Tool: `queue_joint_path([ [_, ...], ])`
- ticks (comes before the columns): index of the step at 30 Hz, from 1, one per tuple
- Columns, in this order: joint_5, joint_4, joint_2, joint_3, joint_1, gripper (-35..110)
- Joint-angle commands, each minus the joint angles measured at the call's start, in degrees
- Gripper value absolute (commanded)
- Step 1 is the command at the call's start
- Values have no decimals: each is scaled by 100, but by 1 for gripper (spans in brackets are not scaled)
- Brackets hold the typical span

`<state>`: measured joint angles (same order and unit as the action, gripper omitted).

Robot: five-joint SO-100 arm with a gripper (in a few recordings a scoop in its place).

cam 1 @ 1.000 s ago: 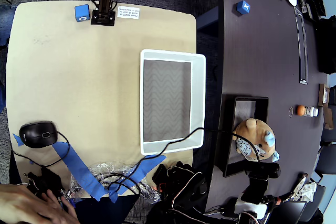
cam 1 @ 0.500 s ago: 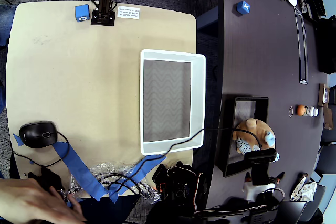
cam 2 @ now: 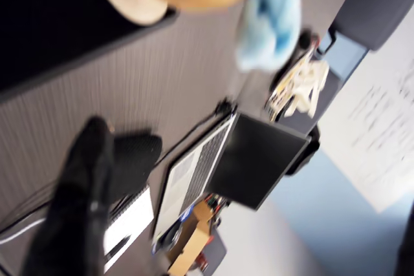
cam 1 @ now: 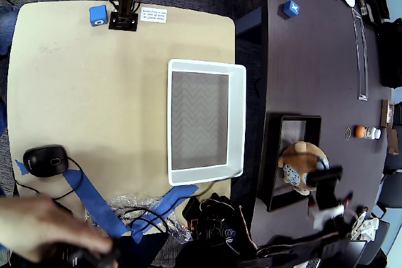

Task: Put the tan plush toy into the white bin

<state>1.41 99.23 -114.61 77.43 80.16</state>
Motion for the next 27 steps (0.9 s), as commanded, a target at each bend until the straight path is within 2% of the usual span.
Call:
queue_joint_path([
  [1,149,44,281,-536,-202,65],
  [16,167,26,1635,-1310,-536,64],
  [27,993,44,1670,-835,-527,62],
])
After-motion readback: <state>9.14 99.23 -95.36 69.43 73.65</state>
